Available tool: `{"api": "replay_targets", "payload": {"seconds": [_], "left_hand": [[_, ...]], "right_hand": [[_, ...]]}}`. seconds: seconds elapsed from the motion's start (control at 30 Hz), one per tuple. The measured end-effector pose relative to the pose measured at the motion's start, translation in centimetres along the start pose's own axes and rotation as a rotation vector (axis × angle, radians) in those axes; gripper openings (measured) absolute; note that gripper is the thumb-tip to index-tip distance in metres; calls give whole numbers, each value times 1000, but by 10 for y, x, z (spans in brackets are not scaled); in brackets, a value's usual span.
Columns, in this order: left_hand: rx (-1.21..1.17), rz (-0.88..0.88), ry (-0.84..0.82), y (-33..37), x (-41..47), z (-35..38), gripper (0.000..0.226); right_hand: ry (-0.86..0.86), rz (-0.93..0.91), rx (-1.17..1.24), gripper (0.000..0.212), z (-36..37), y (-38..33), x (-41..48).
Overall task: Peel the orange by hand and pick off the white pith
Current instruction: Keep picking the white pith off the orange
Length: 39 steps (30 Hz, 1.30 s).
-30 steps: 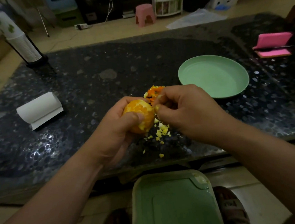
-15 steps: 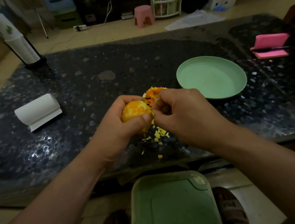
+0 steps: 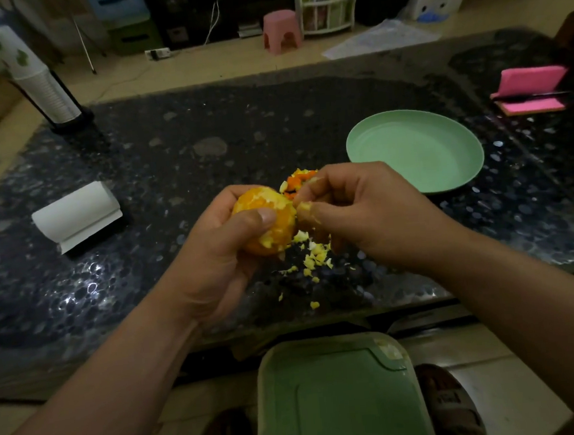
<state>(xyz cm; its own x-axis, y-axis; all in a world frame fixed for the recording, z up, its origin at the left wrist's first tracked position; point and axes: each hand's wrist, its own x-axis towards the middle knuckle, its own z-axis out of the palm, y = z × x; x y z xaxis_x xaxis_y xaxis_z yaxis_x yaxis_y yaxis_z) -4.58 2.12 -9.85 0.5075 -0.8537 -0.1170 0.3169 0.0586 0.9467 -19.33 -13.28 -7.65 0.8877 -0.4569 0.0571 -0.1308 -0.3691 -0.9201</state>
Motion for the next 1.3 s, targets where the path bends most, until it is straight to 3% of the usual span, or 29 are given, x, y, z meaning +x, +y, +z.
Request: {"api": "replay_targets", "payload": {"seconds": [0.13, 0.3, 0.5, 0.7, 1.0, 1.3], "left_hand": [[64, -9, 12, 0, 1, -3, 39], [302, 42, 31, -7, 1, -4, 56], [498, 143, 77, -7, -1, 4, 44], [348, 73, -6, -5, -1, 0, 57], [114, -55, -78, -1, -1, -3, 48], [-44, -95, -85, 3, -2, -2, 60]], "right_hand": [[-1, -18, -93, 1, 1, 0, 0], [66, -111, -403, 6, 6, 3, -3], [177, -213, -506, 18, 20, 6, -3], [130, -146, -362, 18, 14, 5, -2], [10, -92, -169, 14, 7, 3, 0], [17, -78, -48, 16, 4, 6, 2]]}}
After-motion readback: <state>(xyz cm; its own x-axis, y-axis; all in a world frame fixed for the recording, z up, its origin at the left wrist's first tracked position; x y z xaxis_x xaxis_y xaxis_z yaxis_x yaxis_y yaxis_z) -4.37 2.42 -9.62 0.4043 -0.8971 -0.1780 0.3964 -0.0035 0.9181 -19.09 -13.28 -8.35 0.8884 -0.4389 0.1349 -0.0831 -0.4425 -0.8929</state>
